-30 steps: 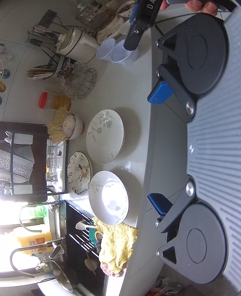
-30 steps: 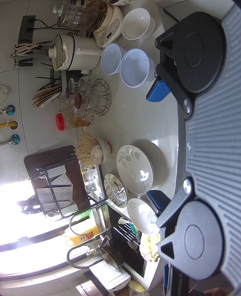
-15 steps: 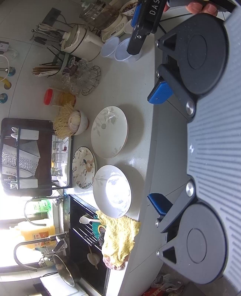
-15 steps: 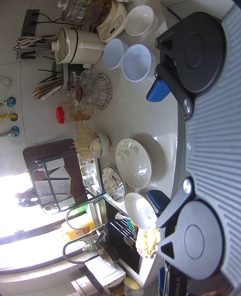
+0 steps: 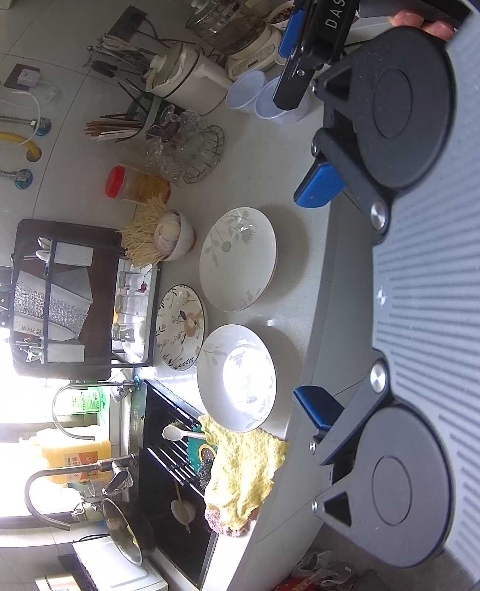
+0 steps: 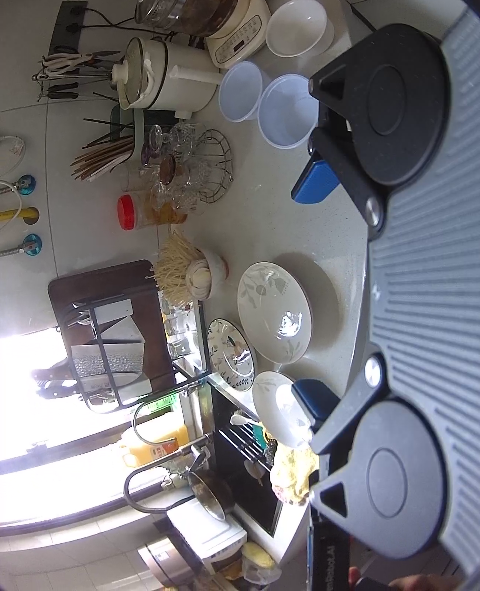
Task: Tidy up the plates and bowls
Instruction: 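Move both tools toward the rim of the white plate by the sink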
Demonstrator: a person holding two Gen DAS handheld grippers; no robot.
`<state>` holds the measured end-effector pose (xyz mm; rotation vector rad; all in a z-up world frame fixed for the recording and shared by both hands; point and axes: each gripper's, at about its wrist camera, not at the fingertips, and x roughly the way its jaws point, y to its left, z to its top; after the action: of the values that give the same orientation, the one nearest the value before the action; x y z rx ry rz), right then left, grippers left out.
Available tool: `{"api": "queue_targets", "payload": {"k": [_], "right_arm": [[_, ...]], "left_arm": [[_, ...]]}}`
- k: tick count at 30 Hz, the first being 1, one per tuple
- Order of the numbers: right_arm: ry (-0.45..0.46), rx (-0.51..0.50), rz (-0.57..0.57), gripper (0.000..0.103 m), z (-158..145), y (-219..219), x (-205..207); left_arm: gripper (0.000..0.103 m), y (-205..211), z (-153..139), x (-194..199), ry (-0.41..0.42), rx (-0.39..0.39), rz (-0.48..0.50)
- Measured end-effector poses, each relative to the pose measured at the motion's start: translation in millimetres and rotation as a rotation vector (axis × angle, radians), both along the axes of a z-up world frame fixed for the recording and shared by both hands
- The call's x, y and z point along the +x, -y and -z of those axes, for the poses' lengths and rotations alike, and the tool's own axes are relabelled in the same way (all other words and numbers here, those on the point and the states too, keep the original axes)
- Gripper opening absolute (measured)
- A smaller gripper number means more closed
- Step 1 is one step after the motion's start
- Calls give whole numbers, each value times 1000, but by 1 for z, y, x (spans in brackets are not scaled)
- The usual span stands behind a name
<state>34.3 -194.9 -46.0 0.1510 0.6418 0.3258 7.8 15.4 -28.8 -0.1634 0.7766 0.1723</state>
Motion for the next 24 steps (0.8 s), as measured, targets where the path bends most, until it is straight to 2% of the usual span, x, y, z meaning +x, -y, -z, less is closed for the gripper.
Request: {"api": "queue_targets", "payload": {"k": [5,8,10,17,24], "right_arm": [[-19,47,-12,103,4,-4,10],[-17,63,17,103,7,-7,14],[12,48,33,103,7,-11,15],[-16,29,35,103,10,-32,37],[2,9,7,103,12,-73,55]], "left_arm": [[103,-11,3,10,8,-5,-3],[103,-20,6,21,6,-15,2],[103,-25,9,31,7,-13,14],[103,-53,17,63,4,-20,50],[103,-100,25,101,-26,-12,108]]}}
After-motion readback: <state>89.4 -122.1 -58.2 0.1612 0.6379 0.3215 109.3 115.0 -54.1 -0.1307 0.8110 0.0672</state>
